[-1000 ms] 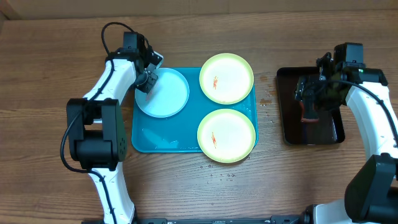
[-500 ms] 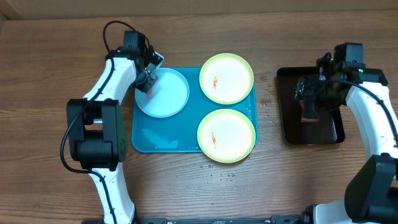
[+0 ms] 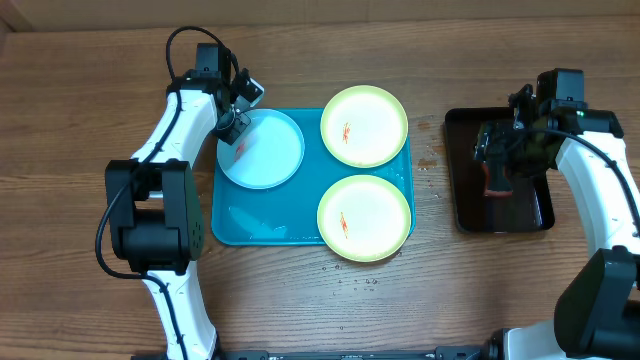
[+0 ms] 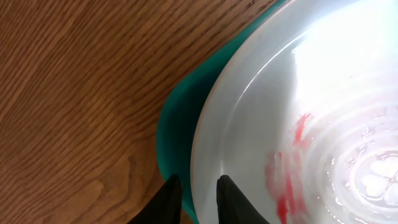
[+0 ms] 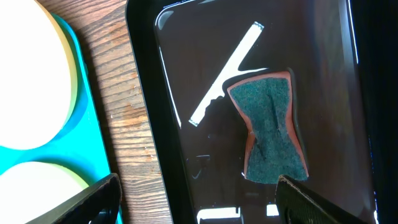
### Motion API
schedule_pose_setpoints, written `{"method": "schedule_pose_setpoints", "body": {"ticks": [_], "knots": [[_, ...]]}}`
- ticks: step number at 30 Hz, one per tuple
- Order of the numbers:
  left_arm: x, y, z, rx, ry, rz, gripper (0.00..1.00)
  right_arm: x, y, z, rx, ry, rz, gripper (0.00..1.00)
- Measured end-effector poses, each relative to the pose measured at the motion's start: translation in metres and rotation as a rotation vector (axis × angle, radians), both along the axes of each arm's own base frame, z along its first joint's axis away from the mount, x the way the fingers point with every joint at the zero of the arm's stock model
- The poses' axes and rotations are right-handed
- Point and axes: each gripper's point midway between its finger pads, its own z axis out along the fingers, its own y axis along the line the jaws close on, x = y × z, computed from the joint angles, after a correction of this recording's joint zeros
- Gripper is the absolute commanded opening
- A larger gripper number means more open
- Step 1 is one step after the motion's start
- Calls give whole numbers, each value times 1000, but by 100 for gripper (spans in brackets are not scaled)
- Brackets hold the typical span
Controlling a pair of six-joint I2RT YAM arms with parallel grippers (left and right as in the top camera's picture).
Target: Clean dirty plates on tray and stack at the side
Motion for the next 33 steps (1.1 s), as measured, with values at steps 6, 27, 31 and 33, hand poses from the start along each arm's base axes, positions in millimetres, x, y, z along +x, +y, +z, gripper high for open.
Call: {"method": "schedule_pose_setpoints", "body": {"ticks": [6,27,31,33], "knots": [[3,8,1,2,-14,16,23,0,0,0,1,1,0,81],[-4,-2,-11,-110,32,0,29,-2,0,-1,2,9,-1,81],[-1,1,-20,-93,32,7,29,-3,0,-1,2,12,0,81],[-1,1,-20,-86,35,10,25,-2,0,-1,2,11,-1,81]]}}
